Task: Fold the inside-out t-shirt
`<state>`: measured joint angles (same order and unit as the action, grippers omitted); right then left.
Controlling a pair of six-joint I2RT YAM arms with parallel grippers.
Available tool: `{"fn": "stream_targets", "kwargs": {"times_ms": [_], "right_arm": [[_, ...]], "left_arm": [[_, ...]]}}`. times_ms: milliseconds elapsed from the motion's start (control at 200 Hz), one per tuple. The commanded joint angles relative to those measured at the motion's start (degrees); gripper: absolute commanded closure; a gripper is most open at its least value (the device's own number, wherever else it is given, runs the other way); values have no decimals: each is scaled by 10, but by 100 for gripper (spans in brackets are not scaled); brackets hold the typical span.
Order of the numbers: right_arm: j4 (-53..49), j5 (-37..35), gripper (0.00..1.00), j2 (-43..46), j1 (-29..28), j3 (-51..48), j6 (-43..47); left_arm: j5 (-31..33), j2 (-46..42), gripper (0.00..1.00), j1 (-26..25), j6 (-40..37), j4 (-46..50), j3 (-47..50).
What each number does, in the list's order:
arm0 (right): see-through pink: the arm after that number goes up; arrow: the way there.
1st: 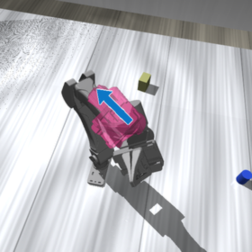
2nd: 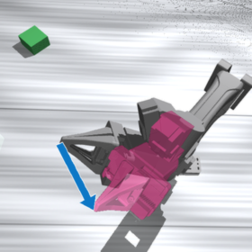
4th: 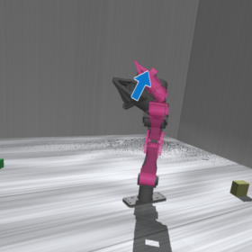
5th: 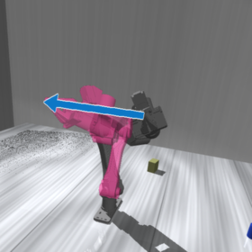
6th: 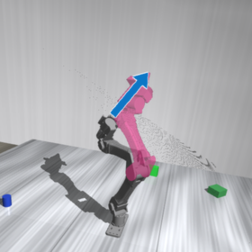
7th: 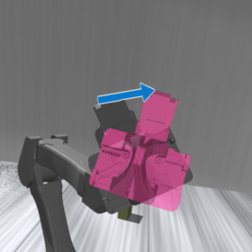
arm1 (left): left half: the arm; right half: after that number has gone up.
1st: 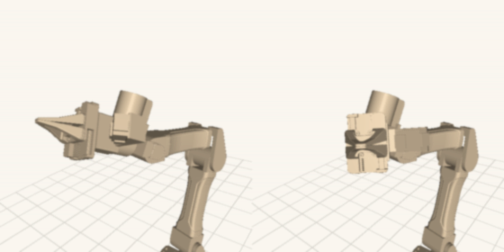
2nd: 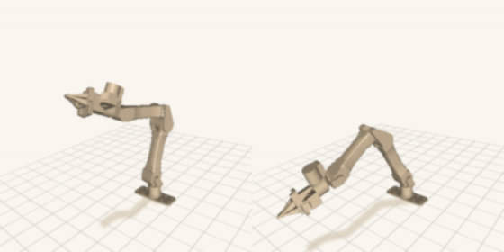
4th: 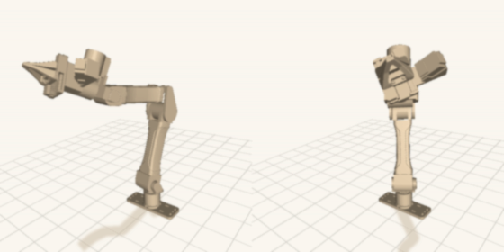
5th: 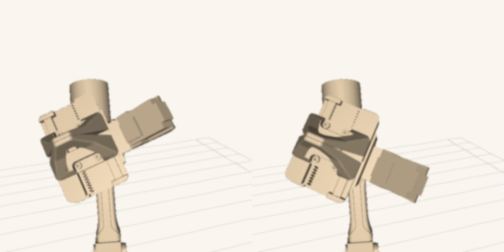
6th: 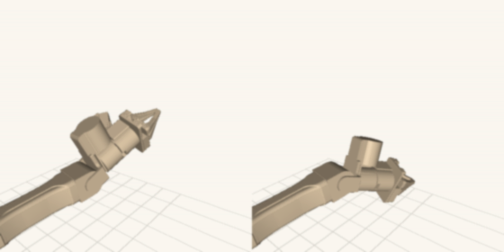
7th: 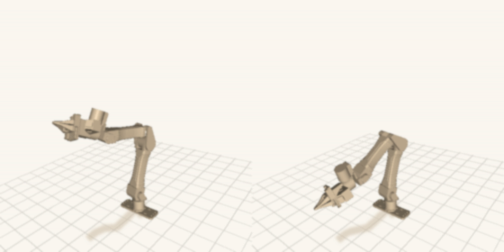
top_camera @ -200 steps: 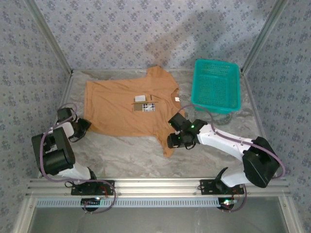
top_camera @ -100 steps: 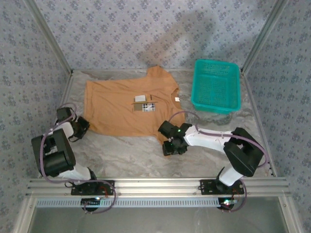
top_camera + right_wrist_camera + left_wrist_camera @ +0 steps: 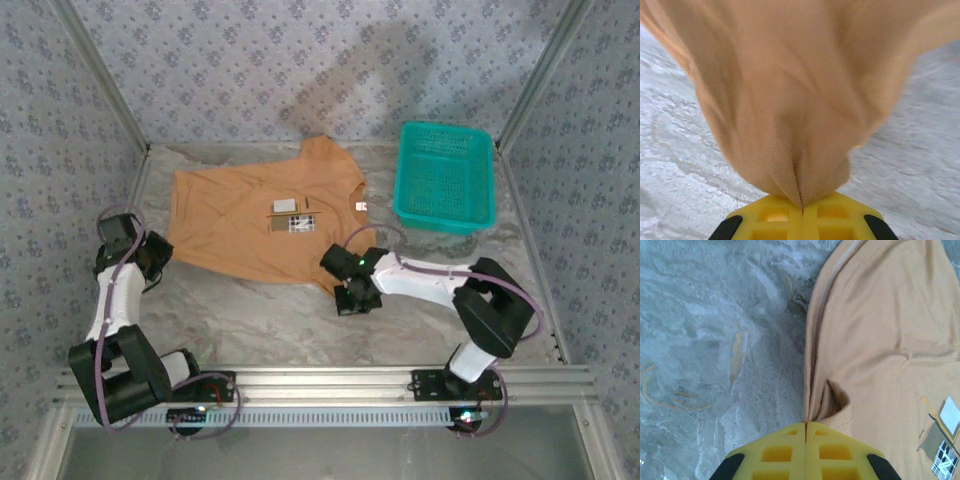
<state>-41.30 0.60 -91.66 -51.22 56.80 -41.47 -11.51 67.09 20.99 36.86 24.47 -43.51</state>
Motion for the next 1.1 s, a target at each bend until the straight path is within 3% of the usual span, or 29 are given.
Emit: {"fn": "stream_targets", "kwargs": {"times_ms": [0,300,450,550,735,939,1094], "right_arm": [[-62,-31,100,75,36,20,25],[-89,-15,100,209,152,-64,37],[-24,13,100,211,150,-77,33],[30,32,100,187,147,-62,35],[20,-23,100,137,166,90,81],[-43,-71,100,168,185,362,171],[3,-53,100,254,173,452,210]], "left_arm": [[9,-6,100,1,-8,28,-27],[23,4,100,28,-22,27,-23],[-12,2,100,24,-9,15,-21],[-11,-26,100,-12,12,-6,-19],[-12,-35,100,-89,20,-5,-104],[-30,-64,100,-90,7,55,-315],[-16,-137,100,-81,14,32,-428]]}}
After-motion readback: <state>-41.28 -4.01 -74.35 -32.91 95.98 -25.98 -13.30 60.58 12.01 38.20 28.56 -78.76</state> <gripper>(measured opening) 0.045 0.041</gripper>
